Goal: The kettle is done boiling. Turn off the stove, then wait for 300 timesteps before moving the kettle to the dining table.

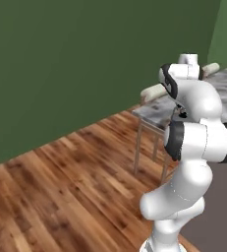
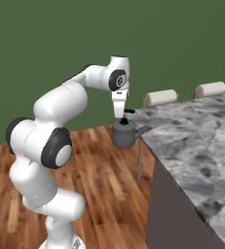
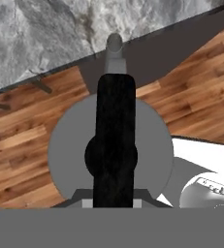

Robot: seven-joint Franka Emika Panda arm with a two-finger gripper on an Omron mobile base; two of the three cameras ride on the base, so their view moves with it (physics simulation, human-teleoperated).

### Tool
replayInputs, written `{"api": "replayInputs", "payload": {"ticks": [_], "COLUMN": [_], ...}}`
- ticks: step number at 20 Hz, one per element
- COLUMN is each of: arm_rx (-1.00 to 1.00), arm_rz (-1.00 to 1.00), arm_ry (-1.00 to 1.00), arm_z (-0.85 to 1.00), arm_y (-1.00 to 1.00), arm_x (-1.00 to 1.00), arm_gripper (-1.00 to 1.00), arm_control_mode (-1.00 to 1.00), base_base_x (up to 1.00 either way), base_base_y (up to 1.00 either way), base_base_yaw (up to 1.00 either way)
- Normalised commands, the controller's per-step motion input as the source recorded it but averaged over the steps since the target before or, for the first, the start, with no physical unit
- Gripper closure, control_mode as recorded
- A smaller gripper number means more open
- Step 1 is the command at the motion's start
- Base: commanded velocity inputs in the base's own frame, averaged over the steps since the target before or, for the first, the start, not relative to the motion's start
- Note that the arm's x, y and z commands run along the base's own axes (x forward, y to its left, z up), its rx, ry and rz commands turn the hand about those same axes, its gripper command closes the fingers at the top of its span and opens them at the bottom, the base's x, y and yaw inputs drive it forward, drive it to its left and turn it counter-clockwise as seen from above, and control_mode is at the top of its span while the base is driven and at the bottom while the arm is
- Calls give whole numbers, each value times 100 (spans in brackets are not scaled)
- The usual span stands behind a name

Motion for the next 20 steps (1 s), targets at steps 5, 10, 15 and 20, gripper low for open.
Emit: {"api": "replayInputs", "payload": {"ticks": [5, 10, 15, 20], "arm_rx": [0, 0, 0, 0], "arm_rz": [0, 0, 0, 0], "arm_ry": [0, 0, 0, 0], "arm_z": [0, 0, 0, 0], "arm_y": [0, 0, 0, 0], "arm_x": [0, 0, 0, 0], "arm_gripper": [100, 100, 100, 100], "arm_control_mode": [100, 100, 100, 100], "base_base_x": [52, 52, 52, 54], "base_base_y": [46, 45, 37, 21], "base_base_yaw": [-37, -37, -35, -31]}}
